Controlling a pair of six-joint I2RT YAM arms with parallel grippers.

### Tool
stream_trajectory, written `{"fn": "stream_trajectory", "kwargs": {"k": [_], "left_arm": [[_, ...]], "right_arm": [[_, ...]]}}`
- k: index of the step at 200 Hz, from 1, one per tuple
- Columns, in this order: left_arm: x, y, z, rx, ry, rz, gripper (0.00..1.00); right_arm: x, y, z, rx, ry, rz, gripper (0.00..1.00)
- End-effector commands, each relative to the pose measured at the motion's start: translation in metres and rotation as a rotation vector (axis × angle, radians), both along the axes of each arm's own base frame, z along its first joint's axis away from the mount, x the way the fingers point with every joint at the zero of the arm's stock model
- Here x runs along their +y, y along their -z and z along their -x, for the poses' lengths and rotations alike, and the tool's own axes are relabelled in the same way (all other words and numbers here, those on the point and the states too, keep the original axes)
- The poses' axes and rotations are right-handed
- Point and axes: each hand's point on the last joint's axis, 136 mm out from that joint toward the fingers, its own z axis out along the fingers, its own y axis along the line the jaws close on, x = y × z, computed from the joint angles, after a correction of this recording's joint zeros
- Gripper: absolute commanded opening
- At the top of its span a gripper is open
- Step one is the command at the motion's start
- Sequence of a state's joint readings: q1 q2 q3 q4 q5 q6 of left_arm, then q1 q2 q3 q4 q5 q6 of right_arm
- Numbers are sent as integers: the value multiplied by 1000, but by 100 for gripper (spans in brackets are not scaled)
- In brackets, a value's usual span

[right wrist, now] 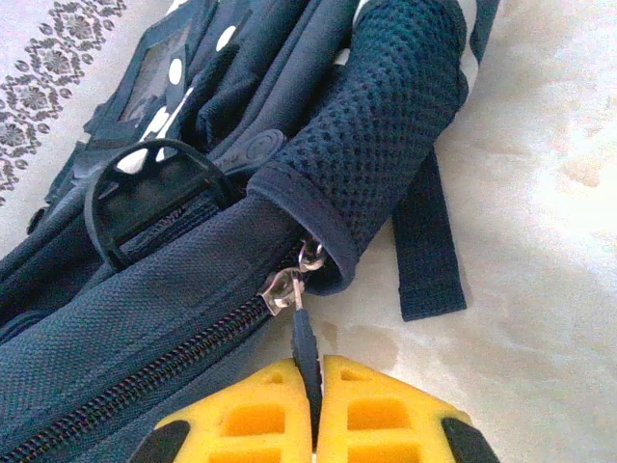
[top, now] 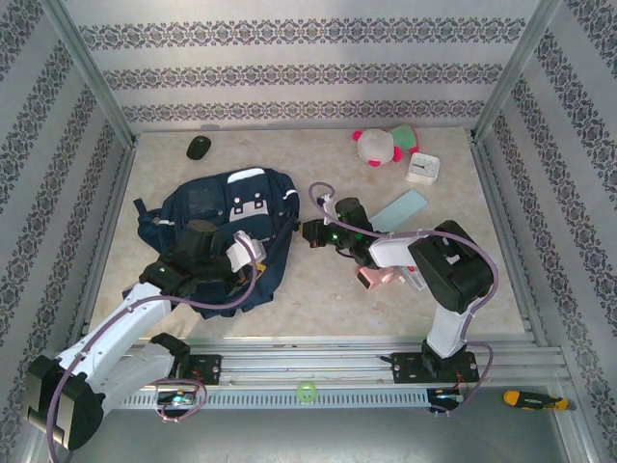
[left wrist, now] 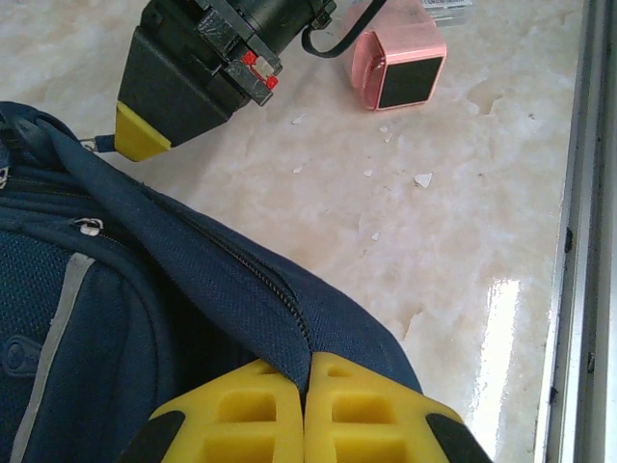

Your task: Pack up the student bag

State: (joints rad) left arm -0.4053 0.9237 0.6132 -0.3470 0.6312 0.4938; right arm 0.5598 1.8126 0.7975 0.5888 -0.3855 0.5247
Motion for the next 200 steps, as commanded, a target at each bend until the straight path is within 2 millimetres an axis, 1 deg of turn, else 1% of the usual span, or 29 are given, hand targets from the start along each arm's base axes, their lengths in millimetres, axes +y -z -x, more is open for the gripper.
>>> {"fn": "stream_trajectory", "kwargs": {"k": [1,6,13,18,24,29,32,38,41,50,57,64,75,89,101,115,129,152,176,200], "left_arm": [[-9,-21,9,-57,79,51,0],[-10,-20,7,-57,75,49,1],[-10,-19,3,-56,66,49,7],[-10,-19,0,-54,55,50,14],[-10,-21,-4,-55,38,51,29],[-10,-21,-8,-56,21,49,40],[-9,-23,-10,-59,9,49,47],[-6,-25,-14,-70,-19,46,58],[-5,-26,-17,-78,-37,40,64],[2,-30,-25,-100,-86,30,75],[8,-34,-29,-117,-119,24,80],[15,-35,-33,-127,-150,14,82],[26,-32,-38,-133,-184,-23,82],[39,-17,-39,-130,-186,-129,83],[48,-5,-43,-137,-180,-222,83],[56,9,-48,-140,-167,-308,85],[54,14,-51,-145,-129,-333,87],[43,25,-45,-108,-26,-339,89],[46,40,-45,-89,8,-387,91],[48,48,-44,-84,29,-419,92]], "right_arm": [[-41,-5,-36,-55,201,55,0],[-42,-9,-34,-64,197,54,0],[-42,-14,-31,-79,187,52,0],[-43,-18,-29,-87,182,52,6],[-44,-23,-26,-98,179,53,15],[-45,-28,-24,-108,176,54,21],[-47,-30,-22,-113,177,56,23],[-50,-35,-19,-125,179,59,28],[-51,-40,-18,-135,179,58,33],[-54,-51,-13,-169,170,57,42],[-55,-60,-8,-198,160,58,46],[-57,-69,-4,-228,148,59,47],[-57,-81,4,-270,111,66,48],[-57,-91,14,-304,66,81,49],[-57,-96,21,-325,39,92,49],[-57,-98,29,-347,11,99,49],[-55,-97,35,-363,-12,107,49],[-52,-93,44,-365,-37,116,49],[-40,-90,56,-388,-95,129,49],[-27,-86,65,-403,-158,140,49]]}}
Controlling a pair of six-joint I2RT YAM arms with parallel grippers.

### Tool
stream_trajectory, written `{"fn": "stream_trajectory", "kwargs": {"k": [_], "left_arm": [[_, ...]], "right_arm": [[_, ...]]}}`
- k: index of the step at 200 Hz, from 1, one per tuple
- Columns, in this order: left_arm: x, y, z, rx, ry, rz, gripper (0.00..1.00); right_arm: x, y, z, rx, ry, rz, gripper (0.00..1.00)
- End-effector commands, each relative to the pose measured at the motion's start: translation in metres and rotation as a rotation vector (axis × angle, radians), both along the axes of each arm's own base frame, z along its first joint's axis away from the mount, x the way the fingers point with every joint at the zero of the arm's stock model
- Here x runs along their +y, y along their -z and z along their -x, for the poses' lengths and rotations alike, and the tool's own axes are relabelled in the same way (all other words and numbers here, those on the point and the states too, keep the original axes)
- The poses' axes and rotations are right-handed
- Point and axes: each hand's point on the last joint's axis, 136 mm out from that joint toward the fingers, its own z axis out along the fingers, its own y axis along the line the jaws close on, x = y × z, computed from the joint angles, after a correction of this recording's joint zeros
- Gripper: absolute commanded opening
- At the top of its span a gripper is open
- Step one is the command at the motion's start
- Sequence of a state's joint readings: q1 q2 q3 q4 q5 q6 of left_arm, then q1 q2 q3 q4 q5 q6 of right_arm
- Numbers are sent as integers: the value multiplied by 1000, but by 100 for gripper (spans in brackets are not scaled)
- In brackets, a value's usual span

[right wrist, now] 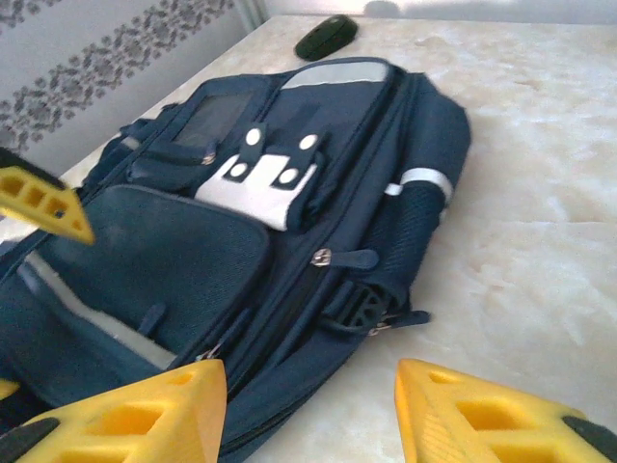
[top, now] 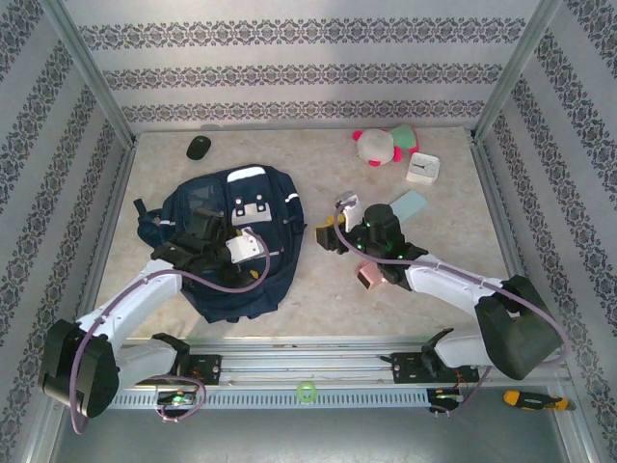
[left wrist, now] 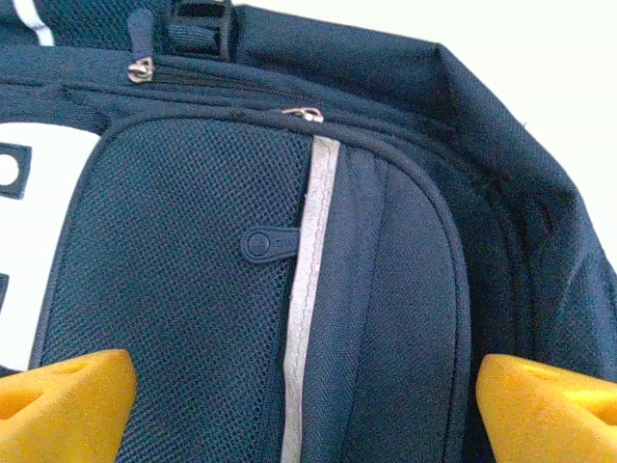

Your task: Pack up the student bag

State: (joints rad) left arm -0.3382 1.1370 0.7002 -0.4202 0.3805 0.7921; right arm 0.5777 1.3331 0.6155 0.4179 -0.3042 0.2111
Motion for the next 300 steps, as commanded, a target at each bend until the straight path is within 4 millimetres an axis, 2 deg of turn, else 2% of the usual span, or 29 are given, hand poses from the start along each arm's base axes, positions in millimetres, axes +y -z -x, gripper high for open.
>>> {"fn": "stream_trajectory", "kwargs": {"k": [1,57,87,97,107,117,130,148,167,182,205,225,244,253,266,300], "left_arm": [[4,2,2,-5,61,-56,92],[3,23,-1,25,83,-115,93],[9,39,-18,6,37,-174,91],[9,42,-24,4,15,-182,86],[6,40,-26,12,12,-167,72],[1,31,-26,11,10,-130,56],[-4,15,-23,-1,14,-77,45],[-12,-21,-21,-72,3,20,20],[-14,-59,-23,-149,-18,121,6],[-12,-76,-24,-164,-22,137,2],[-11,-80,-26,-144,-19,121,0],[-14,-86,-30,-138,-29,145,0],[-18,-94,-34,-140,-36,178,0],[-19,-98,-35,-144,-38,187,0],[-19,-105,-37,-154,-46,197,0],[-20,-132,-42,-203,-50,219,0]], "right_arm": [[13,0,13,-39,-86,25,49],[31,7,19,-16,-142,27,48],[34,7,21,-15,-155,26,48],[34,8,22,-14,-156,26,48],[34,8,22,-12,-158,26,48],[33,8,23,-16,-157,28,48],[29,8,23,-27,-145,35,49],[19,5,20,-47,-117,36,50],[19,-7,26,-104,-161,40,50],[29,-21,36,-153,-227,35,49],[58,-45,60,-245,-342,23,47],[82,-50,81,-281,-407,24,45],[104,-45,98,-287,-459,18,44],[114,-40,104,-274,-488,10,43],[123,-23,105,-228,-501,23,41],[122,43,92,-127,-419,96,36]]}}
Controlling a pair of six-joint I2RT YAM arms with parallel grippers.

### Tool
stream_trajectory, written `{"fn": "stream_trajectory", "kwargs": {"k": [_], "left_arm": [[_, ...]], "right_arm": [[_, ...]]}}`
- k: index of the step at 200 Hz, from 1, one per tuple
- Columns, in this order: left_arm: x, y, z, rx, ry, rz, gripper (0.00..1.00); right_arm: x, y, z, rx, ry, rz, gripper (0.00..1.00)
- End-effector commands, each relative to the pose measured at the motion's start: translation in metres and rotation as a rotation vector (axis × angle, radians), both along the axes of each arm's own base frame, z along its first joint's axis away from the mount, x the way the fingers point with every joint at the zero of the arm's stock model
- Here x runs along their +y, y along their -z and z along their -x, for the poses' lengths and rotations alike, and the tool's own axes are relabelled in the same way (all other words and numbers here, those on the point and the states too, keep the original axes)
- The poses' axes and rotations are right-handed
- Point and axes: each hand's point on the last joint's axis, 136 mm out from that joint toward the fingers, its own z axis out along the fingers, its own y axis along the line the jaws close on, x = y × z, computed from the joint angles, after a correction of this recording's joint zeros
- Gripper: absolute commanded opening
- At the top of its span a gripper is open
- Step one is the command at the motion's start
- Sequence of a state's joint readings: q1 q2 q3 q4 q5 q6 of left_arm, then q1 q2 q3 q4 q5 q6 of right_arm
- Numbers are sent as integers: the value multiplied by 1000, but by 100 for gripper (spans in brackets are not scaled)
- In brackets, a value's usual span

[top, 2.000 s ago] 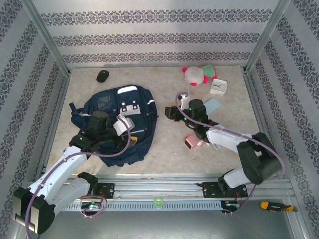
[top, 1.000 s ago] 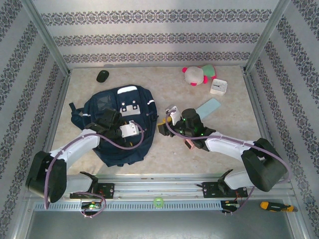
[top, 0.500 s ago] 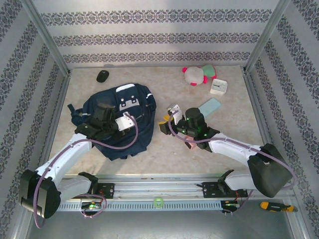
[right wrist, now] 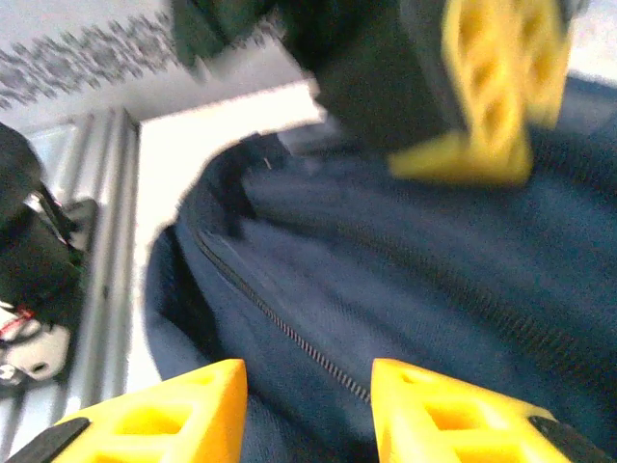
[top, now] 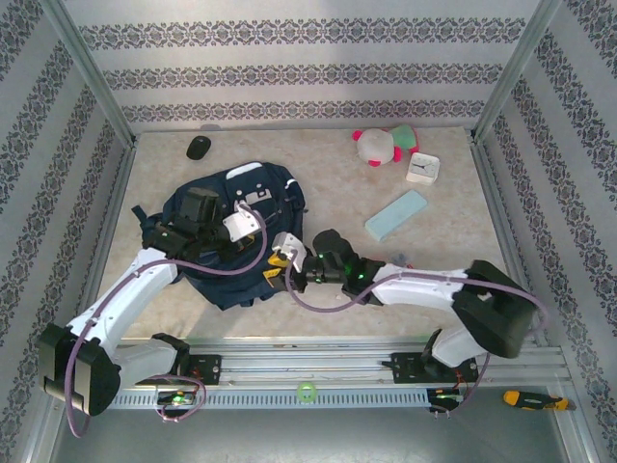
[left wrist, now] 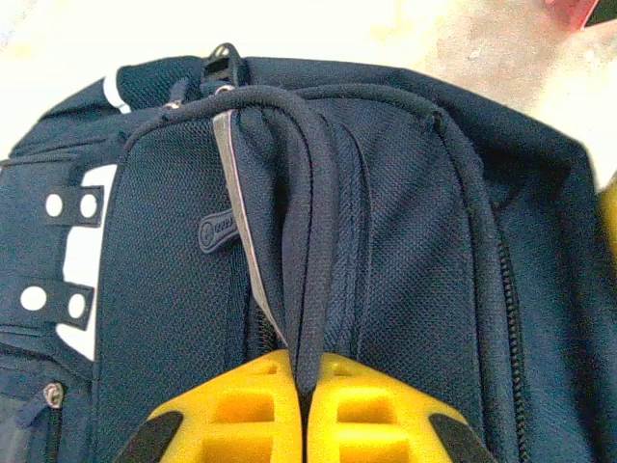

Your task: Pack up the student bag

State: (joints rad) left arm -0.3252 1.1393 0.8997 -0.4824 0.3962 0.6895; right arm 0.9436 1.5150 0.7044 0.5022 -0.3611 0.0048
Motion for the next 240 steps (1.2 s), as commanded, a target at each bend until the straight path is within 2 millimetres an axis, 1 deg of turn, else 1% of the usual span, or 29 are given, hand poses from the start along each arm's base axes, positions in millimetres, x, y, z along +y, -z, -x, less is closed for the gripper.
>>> {"fn": "stream_trajectory", "kwargs": {"k": [1,15,27,35,51,65,76,91,99,106,115,129,144,166,175,187,191,199,207,211,221,240], "left_arm": [[-12,-62,-13,-138,26,110,0],[-12,-75,-15,-160,28,110,0],[-13,-83,-15,-173,37,110,0],[-13,-87,-15,-179,42,113,0],[-14,-91,-14,-185,54,108,0],[-12,-92,-14,-191,52,94,0],[-10,-91,-13,-199,54,79,0],[-6,-85,-12,-202,53,54,0],[-4,-80,-10,-190,57,47,0],[-3,-75,-8,-178,63,43,0],[-2,-69,-5,-163,75,42,0],[-1,-57,1,-143,100,47,0],[-4,-53,9,-146,127,82,0],[-9,-54,25,-169,175,135,0],[-11,-55,31,-173,192,151,0],[-11,-50,41,-165,216,155,0],[-12,-48,44,-160,224,155,0],[-11,-46,50,-157,237,149,0],[-10,-43,55,-158,250,143,0],[-9,-42,58,-161,253,141,0],[-8,-41,63,-167,260,133,0],[-6,-40,72,-181,284,113,0]], "right_arm": [[-2,30,-11,20,77,23,36],[-8,56,-16,48,120,65,36],[-12,71,-19,65,145,86,35],[-12,77,-20,72,154,89,35],[-13,76,-22,70,167,64,35],[-15,70,-22,58,174,50,36],[-16,62,-22,39,170,36,39],[-20,44,-18,15,149,-2,45],[-21,35,-9,20,84,-31,48],[-22,26,-1,25,27,-59,48],[-27,15,1,33,1,-91,51],[-36,1,4,54,-30,-126,51],[-48,-13,2,79,-50,-152,52],[-68,-30,-10,100,-39,-153,52],[-78,-33,-19,101,-18,-138,54],[-89,-32,-28,96,-12,-109,57],[-92,-33,-33,91,-6,-101,59],[-98,-29,-44,89,18,-78,60],[-103,-25,-60,72,76,-44,60],[-105,-22,-65,60,81,-27,61],[-107,-17,-72,30,56,7,62],[-103,-6,-80,-96,-39,94,63]]}}
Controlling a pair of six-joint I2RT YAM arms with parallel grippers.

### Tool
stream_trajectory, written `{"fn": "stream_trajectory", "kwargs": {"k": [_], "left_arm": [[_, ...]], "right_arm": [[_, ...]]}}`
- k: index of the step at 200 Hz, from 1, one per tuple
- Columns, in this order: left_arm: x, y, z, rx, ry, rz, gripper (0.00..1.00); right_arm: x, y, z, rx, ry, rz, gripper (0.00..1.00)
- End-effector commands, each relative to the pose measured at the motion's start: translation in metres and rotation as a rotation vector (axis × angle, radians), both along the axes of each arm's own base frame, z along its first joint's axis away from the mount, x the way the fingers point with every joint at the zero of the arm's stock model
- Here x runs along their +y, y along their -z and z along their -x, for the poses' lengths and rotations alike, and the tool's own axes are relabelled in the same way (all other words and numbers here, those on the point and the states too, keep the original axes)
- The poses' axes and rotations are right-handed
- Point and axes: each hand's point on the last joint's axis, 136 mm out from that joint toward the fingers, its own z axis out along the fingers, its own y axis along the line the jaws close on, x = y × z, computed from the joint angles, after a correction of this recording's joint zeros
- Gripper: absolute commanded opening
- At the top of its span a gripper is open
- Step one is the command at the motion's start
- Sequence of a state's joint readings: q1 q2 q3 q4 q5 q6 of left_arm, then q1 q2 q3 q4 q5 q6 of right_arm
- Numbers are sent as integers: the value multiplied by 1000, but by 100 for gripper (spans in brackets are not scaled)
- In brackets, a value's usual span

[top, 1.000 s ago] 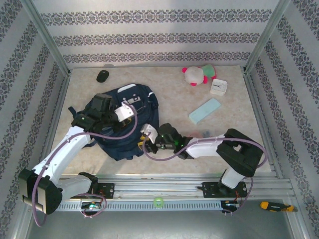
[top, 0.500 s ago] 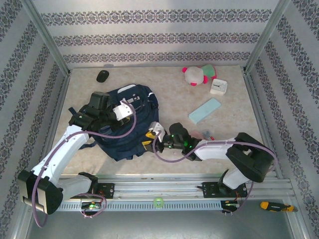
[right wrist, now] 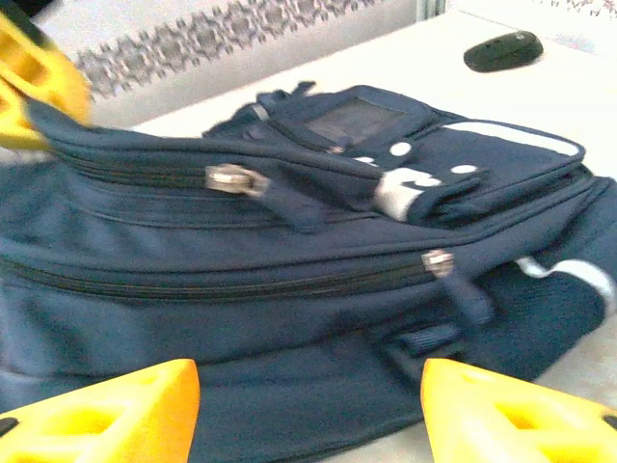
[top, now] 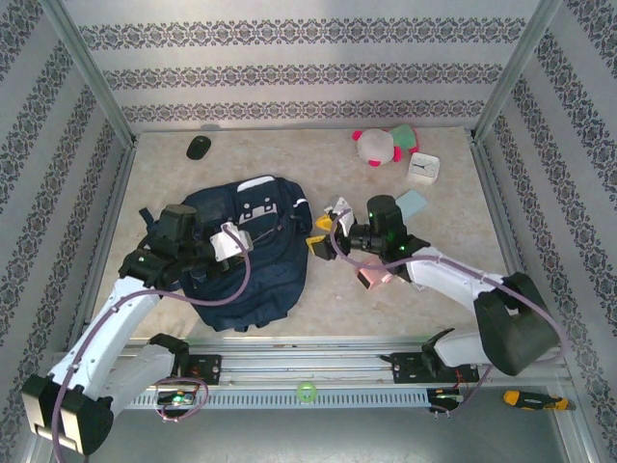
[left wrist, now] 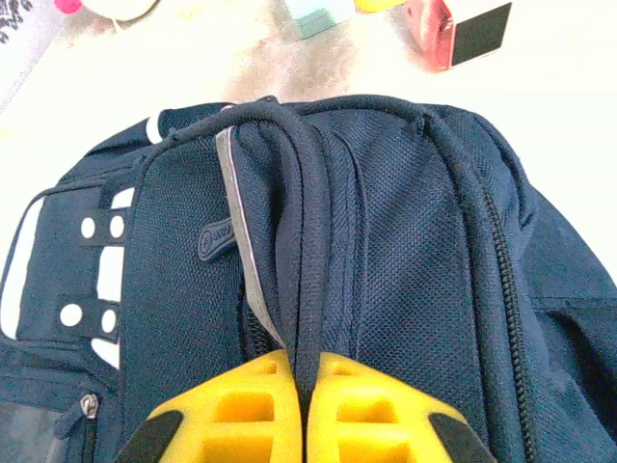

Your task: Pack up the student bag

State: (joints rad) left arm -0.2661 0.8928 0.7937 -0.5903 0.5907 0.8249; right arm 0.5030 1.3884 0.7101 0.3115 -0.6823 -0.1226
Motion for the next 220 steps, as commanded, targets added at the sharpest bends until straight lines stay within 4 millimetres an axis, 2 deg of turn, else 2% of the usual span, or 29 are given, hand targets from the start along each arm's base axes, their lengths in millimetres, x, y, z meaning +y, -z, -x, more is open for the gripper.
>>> {"fn": "stream_trajectory", "kwargs": {"k": [1,22,38,64,120,159,188,220], "left_arm": [[-10,-23,14,-112,118,43,0],[-6,-18,21,-117,142,-3,0],[-4,-20,21,-141,141,-16,0],[-3,-22,23,-153,137,-14,0],[-3,-21,23,-174,139,-9,0],[-5,-21,22,-184,140,6,0],[-4,-18,18,-195,123,4,0],[-3,-16,14,-200,109,0,0]], "right_arm": [[4,19,0,-114,-146,131,63],[3,33,-16,-226,-225,257,63],[1,43,-33,-221,-270,337,62],[0,57,-38,-167,-369,420,61],[19,54,-22,-35,-541,354,57],[32,63,-23,7,-564,367,56],[39,58,-16,68,-594,330,51],[45,44,3,146,-618,274,43]]}}
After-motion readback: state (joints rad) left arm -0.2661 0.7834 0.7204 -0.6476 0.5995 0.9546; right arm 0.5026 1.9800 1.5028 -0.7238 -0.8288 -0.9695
